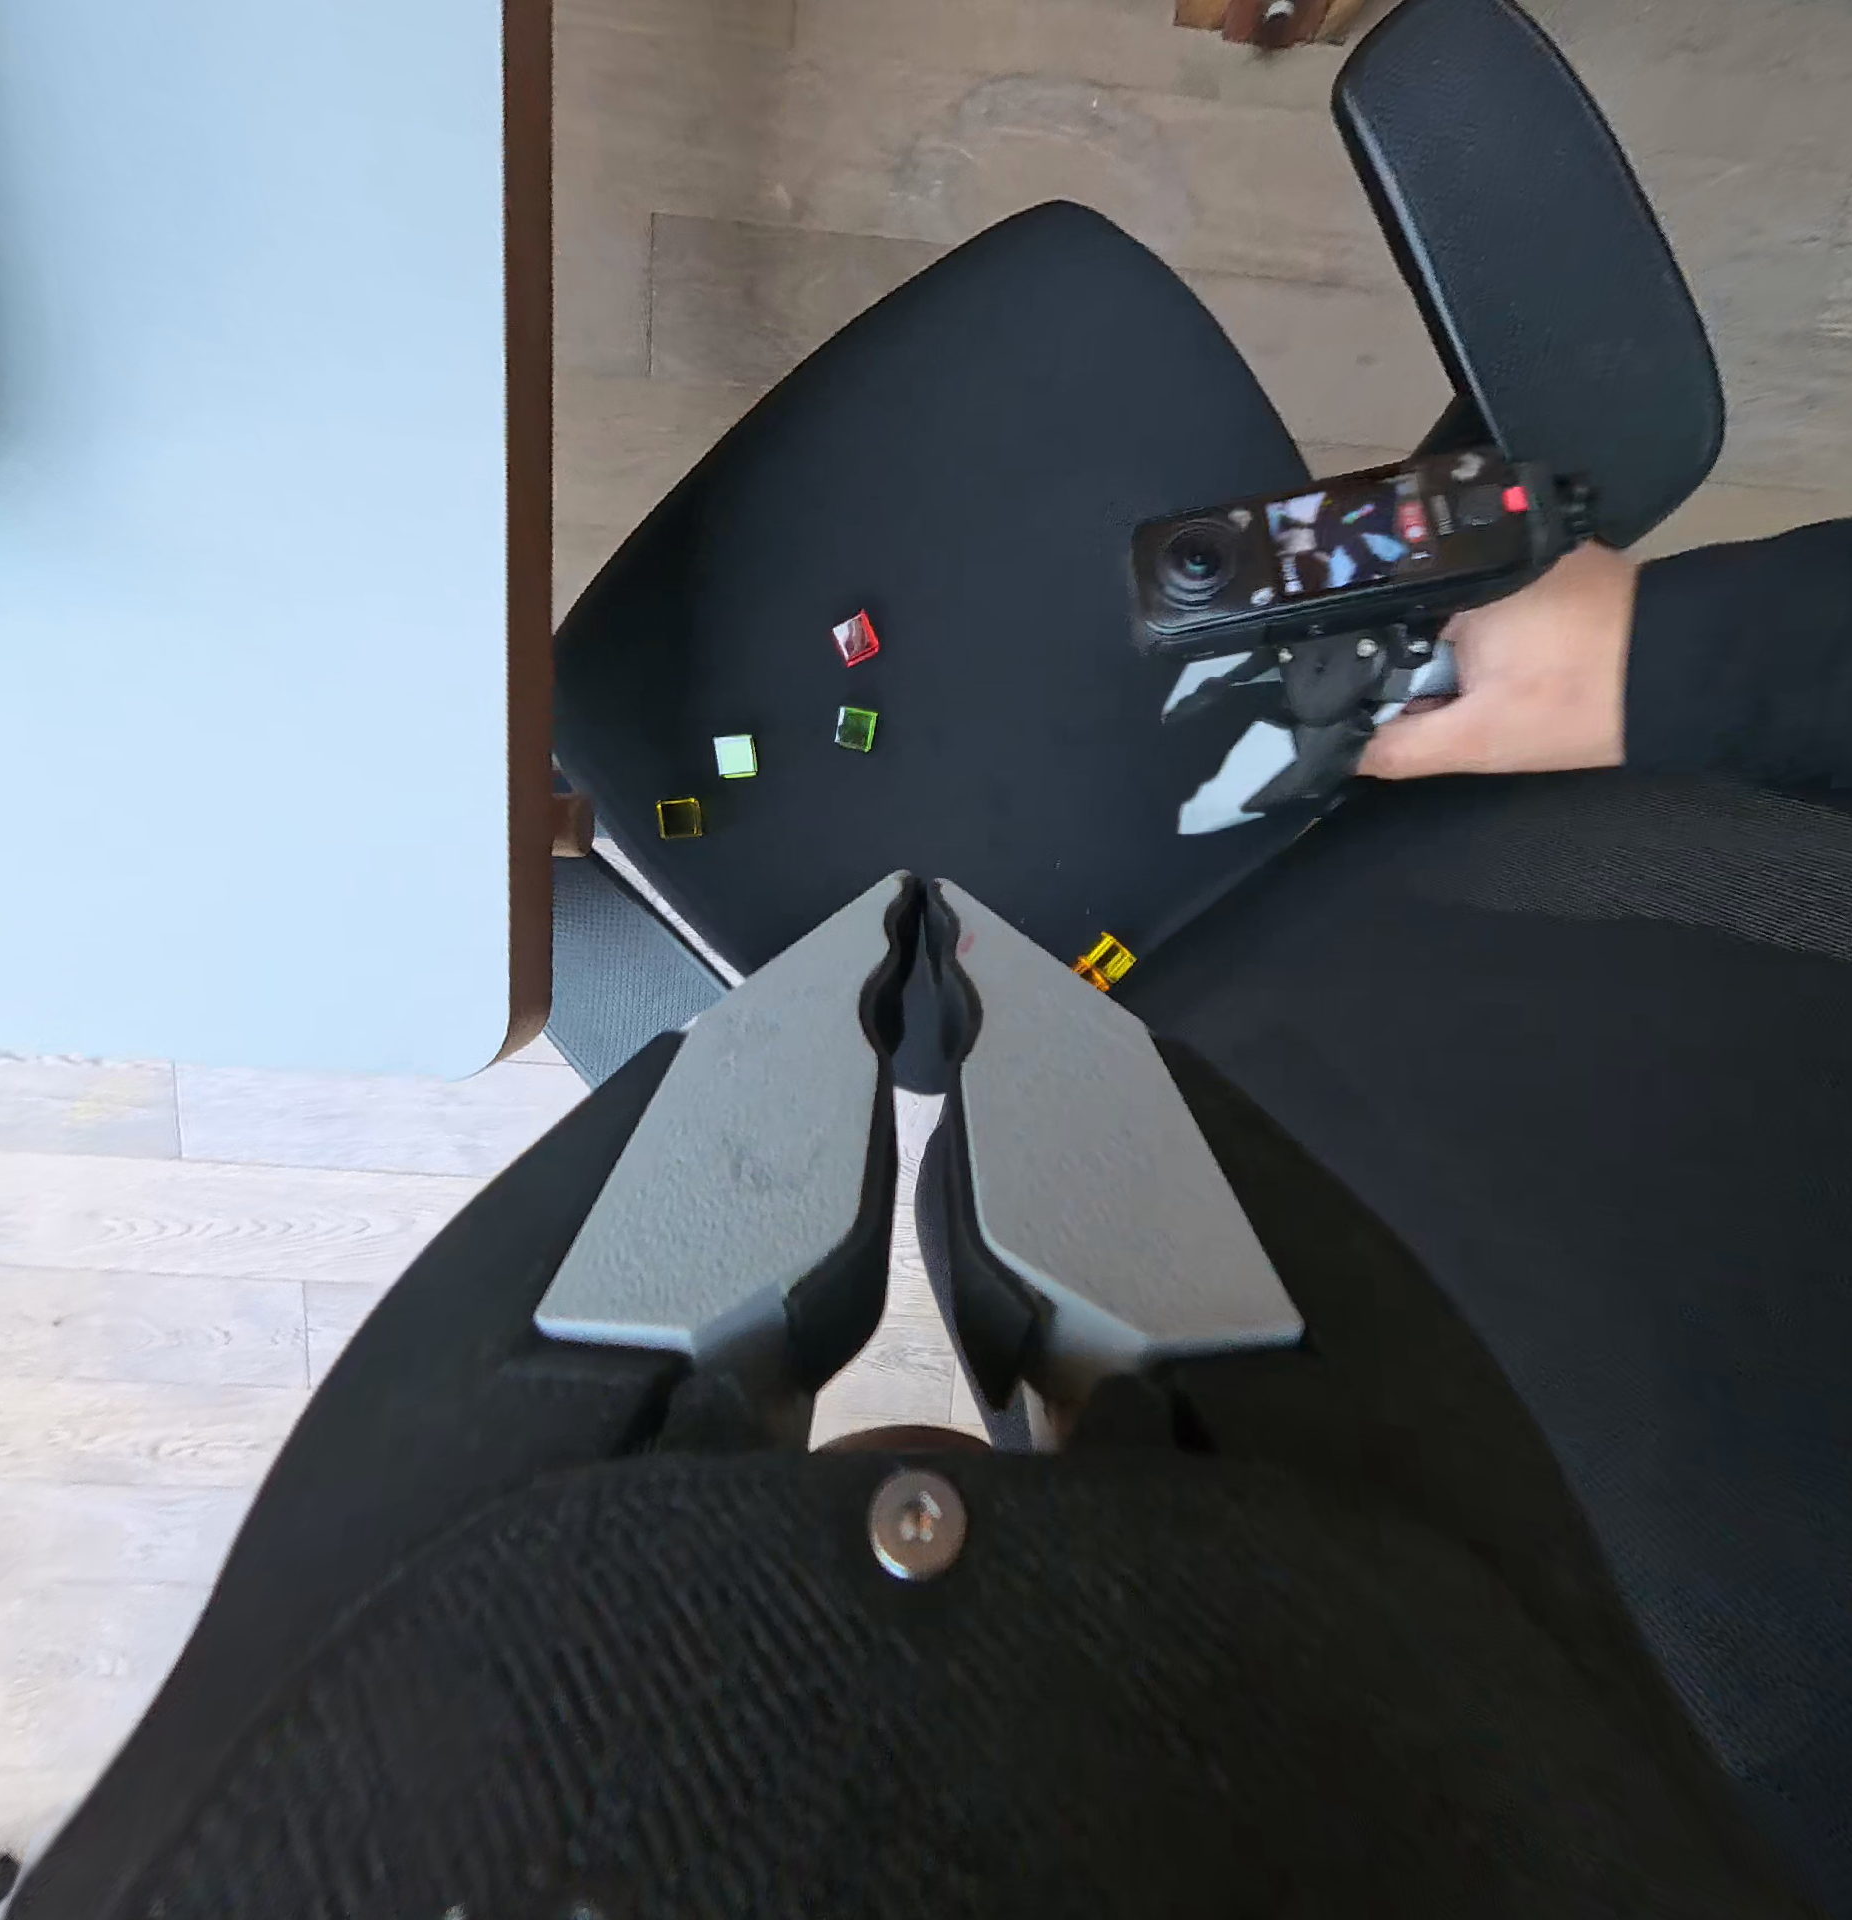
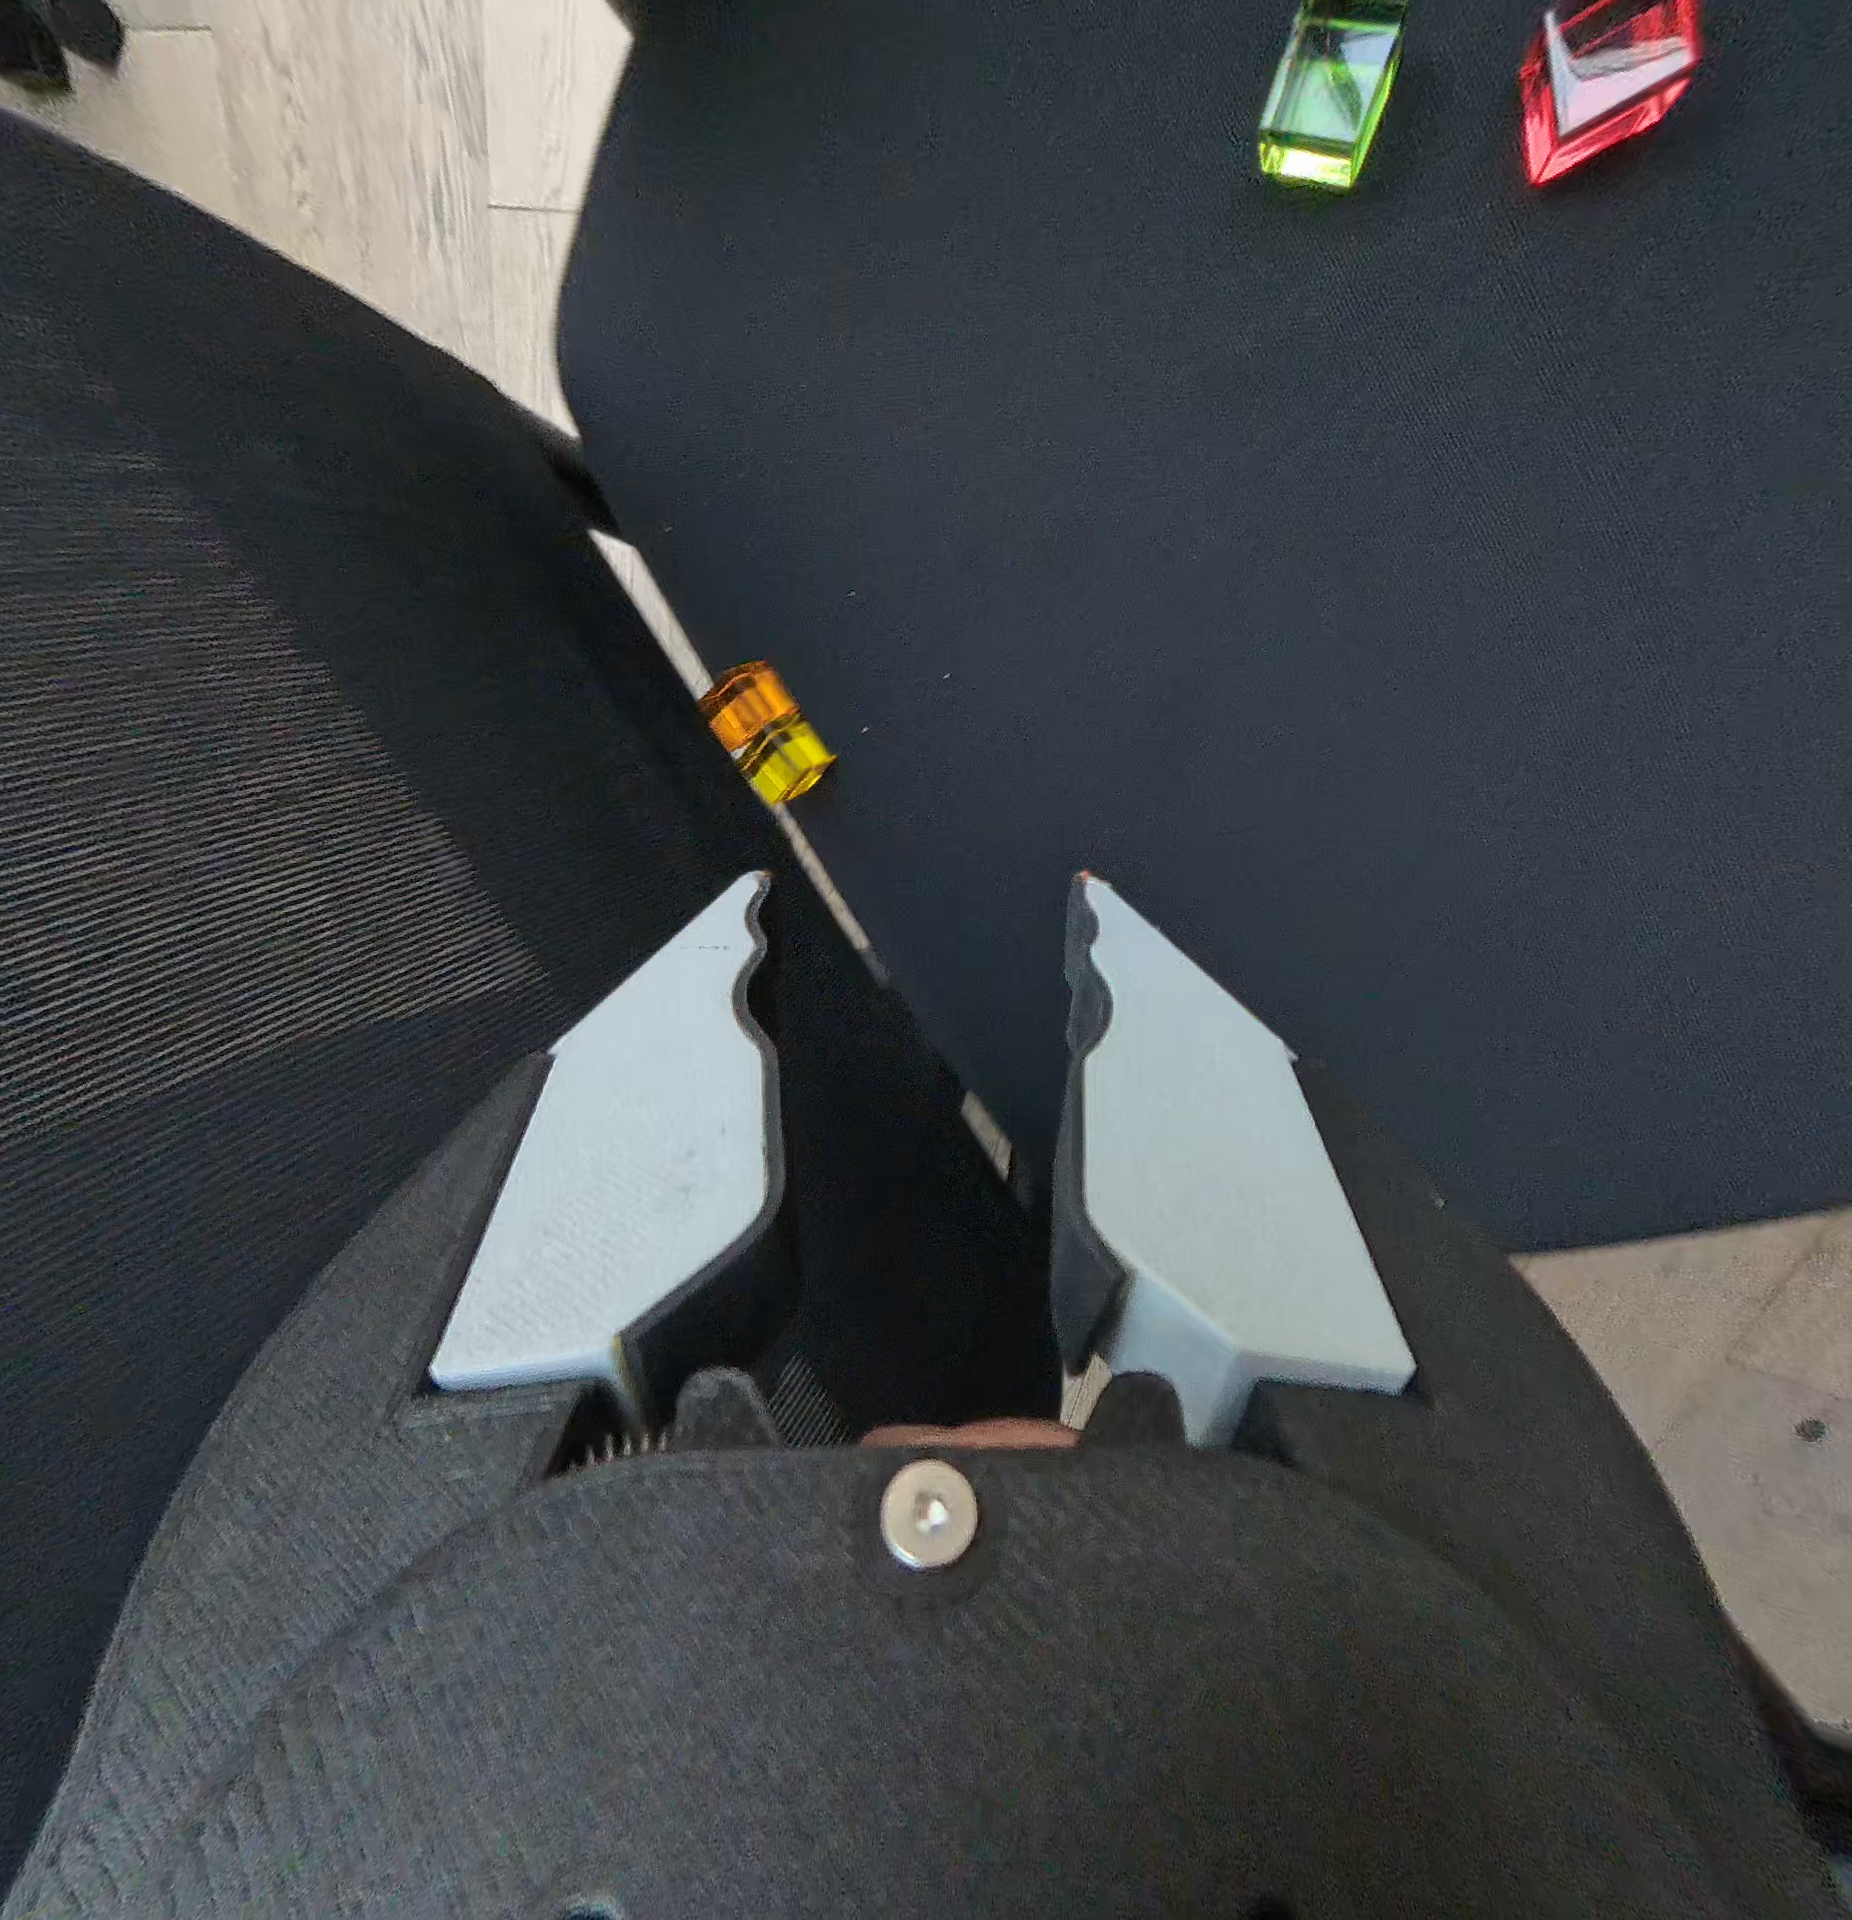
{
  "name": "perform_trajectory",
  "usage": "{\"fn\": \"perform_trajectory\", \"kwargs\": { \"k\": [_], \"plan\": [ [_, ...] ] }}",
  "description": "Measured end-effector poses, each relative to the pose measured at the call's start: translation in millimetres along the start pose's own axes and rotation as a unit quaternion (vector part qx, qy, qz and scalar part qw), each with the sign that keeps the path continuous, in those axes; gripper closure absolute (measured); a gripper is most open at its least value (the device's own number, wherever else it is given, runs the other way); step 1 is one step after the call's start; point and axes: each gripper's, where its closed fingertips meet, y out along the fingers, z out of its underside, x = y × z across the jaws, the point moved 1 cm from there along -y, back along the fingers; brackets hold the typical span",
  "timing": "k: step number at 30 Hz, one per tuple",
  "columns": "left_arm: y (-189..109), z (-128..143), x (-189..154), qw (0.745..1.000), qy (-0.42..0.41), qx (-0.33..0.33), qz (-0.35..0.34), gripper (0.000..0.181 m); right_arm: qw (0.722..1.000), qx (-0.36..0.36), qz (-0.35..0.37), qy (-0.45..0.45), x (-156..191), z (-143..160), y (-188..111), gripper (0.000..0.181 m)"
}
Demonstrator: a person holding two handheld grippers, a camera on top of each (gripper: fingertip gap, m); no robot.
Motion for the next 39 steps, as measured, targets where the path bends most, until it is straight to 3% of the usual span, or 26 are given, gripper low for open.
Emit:
{"fn": "perform_trajectory", "kwargs": {
  "k": [9,15,19,27,35,39],
  "plan": [
    [6,-3,-4,1.000,-0.001,0.003,0.016,0.181,0.997,0.065,0.035,0.023,60,21,-133,0.127],
    [5,-5,-6,1.000,-0.010,0.002,0.024,0.181,0.992,0.020,0.076,0.101,95,26,-197,0.126],
    [3,-6,-5,1.000,-0.001,-0.001,0.017,0.181,0.985,-0.046,0.073,0.148,107,18,-211,0.126],
    [6,-1,5,1.000,-0.021,-0.003,0.020,0.181,0.982,-0.017,0.165,0.090,82,23,-212,0.125],
    [11,2,4,1.000,-0.021,-0.002,0.013,0.181,0.986,-0.022,0.155,0.060,87,18,-208,0.123],
    [17,7,-19,0.999,-0.013,0.015,0.050,0.181,0.984,-0.042,0.168,0.047,86,10,-217,0.127]
  ]
}}
